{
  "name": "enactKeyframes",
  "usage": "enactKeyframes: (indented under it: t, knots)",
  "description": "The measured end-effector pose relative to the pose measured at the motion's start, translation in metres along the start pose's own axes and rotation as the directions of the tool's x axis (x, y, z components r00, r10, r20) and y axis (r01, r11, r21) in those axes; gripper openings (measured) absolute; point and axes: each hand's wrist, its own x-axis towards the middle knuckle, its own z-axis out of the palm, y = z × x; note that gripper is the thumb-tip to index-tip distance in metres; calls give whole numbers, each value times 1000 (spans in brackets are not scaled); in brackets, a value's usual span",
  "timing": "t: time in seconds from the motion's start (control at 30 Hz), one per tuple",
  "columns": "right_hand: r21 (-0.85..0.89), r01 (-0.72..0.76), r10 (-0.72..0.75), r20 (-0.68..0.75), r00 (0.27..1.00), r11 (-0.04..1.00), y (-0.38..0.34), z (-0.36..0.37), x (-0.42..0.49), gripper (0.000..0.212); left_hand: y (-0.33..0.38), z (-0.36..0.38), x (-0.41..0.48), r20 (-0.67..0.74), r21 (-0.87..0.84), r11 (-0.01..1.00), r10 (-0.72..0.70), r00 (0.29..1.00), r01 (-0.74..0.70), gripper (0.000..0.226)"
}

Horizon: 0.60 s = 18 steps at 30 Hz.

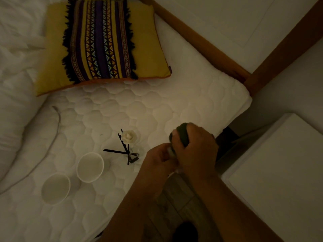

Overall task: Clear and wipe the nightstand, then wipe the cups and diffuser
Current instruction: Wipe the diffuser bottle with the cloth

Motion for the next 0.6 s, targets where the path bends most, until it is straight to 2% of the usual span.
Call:
enactKeyframes:
  t: [0.13, 0.23, 0.33, 0.43, 0.5, 0.6]
  knots:
    - [23, -14, 16, -91, 996, 1000, -15, 7, -24, 34, 1, -3, -3, 0, 72, 997, 3, 1000, -3, 27]
    - [28, 93, -89, -115, 989, 995, 2, 4, -24, 37, -3, 5, 0, 64, 157, 986, -74, 995, 63, 35]
    - [26, 135, -132, -98, 986, 991, 18, 9, -15, 39, -2, 8, -1, -10, 77, 995, -61, 998, 61, 32]
    - [86, -34, 36, -24, 999, 996, 42, 12, 4, 35, 1, 4, -4, -36, -62, 995, -81, 996, 79, 31]
    - [67, -177, 177, 16, 984, 982, 67, 11, 15, 34, -3, 0, -7, -43, -82, 994, -75, 996, 72, 31]
    - [74, -297, 293, 56, 954, 952, 97, 7, 8, 39, 5, -4, 0, -113, -31, 997, 69, 991, -73, 31]
